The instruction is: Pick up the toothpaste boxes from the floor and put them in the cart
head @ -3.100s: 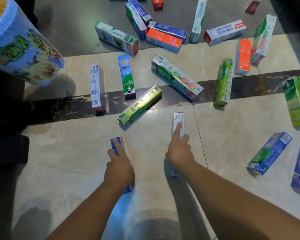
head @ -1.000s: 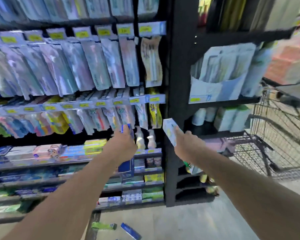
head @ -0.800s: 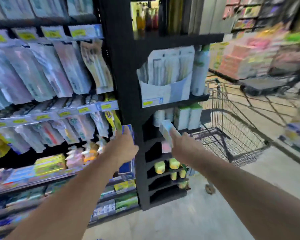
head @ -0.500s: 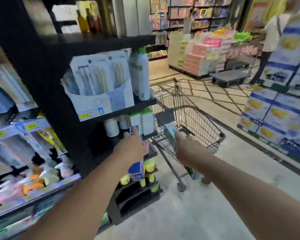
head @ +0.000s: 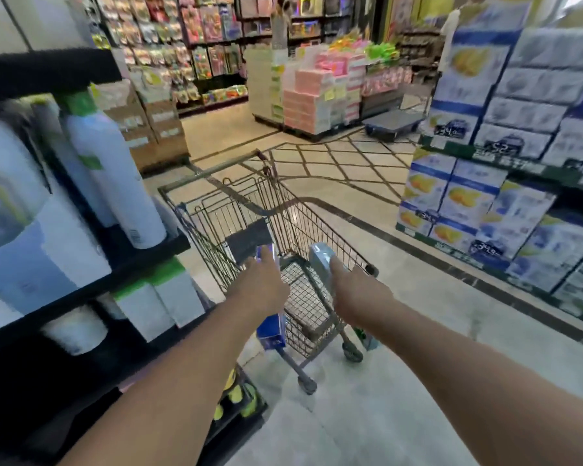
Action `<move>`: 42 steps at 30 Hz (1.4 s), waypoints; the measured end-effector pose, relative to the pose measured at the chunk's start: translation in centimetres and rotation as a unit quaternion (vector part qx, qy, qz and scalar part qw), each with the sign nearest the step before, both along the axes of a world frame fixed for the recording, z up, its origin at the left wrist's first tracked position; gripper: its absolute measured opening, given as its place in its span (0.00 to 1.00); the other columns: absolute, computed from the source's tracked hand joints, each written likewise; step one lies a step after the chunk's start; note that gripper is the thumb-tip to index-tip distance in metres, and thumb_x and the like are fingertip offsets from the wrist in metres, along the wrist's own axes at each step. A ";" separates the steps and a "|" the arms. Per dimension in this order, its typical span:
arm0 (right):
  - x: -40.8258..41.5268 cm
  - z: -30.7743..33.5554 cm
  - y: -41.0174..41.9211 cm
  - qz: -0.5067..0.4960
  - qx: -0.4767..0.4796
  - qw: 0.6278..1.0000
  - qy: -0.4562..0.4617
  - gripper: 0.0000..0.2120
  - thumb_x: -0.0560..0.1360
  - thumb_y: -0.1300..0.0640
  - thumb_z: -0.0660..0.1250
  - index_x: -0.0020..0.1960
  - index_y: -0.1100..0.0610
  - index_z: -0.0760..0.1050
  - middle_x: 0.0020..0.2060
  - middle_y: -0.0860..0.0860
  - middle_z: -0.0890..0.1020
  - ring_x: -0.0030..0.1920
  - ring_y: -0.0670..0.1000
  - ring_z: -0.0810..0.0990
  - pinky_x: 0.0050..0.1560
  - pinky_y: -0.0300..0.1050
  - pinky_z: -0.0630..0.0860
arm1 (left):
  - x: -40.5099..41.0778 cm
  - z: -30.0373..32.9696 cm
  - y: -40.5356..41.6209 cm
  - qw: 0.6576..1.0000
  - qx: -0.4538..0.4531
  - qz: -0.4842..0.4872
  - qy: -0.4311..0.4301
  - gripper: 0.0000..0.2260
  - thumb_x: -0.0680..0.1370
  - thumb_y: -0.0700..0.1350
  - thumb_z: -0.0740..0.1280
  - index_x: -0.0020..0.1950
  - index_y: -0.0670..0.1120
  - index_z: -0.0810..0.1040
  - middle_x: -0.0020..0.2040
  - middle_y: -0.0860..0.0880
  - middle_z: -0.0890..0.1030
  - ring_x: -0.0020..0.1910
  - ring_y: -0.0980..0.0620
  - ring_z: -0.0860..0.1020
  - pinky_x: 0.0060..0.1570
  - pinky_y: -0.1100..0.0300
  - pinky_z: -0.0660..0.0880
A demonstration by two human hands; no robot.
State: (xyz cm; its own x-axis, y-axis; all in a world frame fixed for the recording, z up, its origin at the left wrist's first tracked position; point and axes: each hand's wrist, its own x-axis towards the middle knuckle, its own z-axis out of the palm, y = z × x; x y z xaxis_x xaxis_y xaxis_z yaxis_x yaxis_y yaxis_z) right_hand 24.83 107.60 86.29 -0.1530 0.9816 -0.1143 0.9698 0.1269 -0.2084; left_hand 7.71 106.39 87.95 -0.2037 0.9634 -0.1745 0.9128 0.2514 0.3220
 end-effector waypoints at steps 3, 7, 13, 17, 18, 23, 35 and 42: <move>-0.2 -0.2 5.4 -0.021 -0.012 1.000 -0.014 0.36 0.77 0.59 0.61 0.77 0.47 0.47 0.54 0.58 0.74 0.41 0.54 0.74 0.38 0.50 0.77 | -0.3 -0.5 5.6 1.000 -0.013 -0.015 -0.014 0.36 0.77 0.45 0.62 0.79 0.51 0.45 0.71 0.38 0.62 0.48 0.42 0.78 0.40 0.53 0.74; -0.8 -1.5 12.1 -0.044 -0.018 0.999 -0.019 0.36 0.76 0.58 0.63 0.77 0.46 0.47 0.54 0.58 0.74 0.41 0.54 0.77 0.40 0.51 0.80 | -0.6 -1.4 12.8 0.999 -0.028 -0.021 -0.011 0.37 0.78 0.44 0.62 0.79 0.50 0.42 0.72 0.38 0.60 0.48 0.42 0.78 0.40 0.53 0.76; -0.9 -4.7 20.0 -0.021 -0.018 0.999 -0.017 0.32 0.77 0.58 0.60 0.76 0.49 0.49 0.51 0.57 0.72 0.41 0.57 0.77 0.39 0.52 0.78 | 0.2 -4.3 20.4 0.998 -0.056 -0.015 -0.019 0.34 0.77 0.44 0.62 0.78 0.49 0.47 0.71 0.36 0.61 0.52 0.38 0.77 0.44 0.50 0.77; -1.1 -7.8 25.2 -0.004 -0.042 0.999 -0.020 0.33 0.77 0.60 0.59 0.77 0.50 0.48 0.53 0.58 0.72 0.38 0.54 0.74 0.33 0.48 0.72 | 0.8 -7.4 24.7 0.997 -0.064 0.016 -0.046 0.37 0.76 0.42 0.64 0.78 0.50 0.45 0.71 0.37 0.63 0.48 0.43 0.76 0.38 0.53 0.71; -1.1 -8.8 26.5 0.009 -0.044 0.999 -0.016 0.33 0.77 0.61 0.59 0.77 0.50 0.48 0.54 0.58 0.72 0.37 0.53 0.73 0.32 0.46 0.71 | 0.9 -8.3 25.8 0.996 -0.065 0.030 -0.053 0.37 0.76 0.42 0.64 0.78 0.51 0.45 0.69 0.38 0.65 0.47 0.44 0.76 0.38 0.53 0.71; -1.1 -14.0 33.0 0.077 -0.089 0.993 0.008 0.37 0.75 0.65 0.62 0.76 0.48 0.46 0.63 0.62 0.72 0.48 0.57 0.80 0.38 0.47 0.76 | 1.9 -13.7 30.3 0.982 -0.094 0.134 -0.094 0.41 0.77 0.47 0.67 0.79 0.50 0.41 0.73 0.39 0.61 0.57 0.40 0.77 0.44 0.53 0.74; -2.5 -31.5 37.5 0.206 -0.193 0.959 -0.037 0.40 0.77 0.65 0.61 0.78 0.47 0.40 0.68 0.65 0.68 0.55 0.59 0.79 0.52 0.54 0.80 | 3.1 -31.8 31.9 0.925 -0.149 0.322 -0.136 0.43 0.79 0.43 0.67 0.79 0.49 0.35 0.78 0.41 0.56 0.58 0.40 0.77 0.48 0.49 0.77; -3.2 -41.3 36.7 0.214 -0.228 0.949 -0.044 0.40 0.76 0.64 0.63 0.77 0.49 0.41 0.64 0.62 0.69 0.56 0.60 0.75 0.48 0.56 0.79 | 3.2 -42.1 30.4 0.897 -0.209 0.369 -0.122 0.40 0.78 0.44 0.66 0.79 0.50 0.39 0.74 0.40 0.60 0.56 0.37 0.77 0.42 0.50 0.72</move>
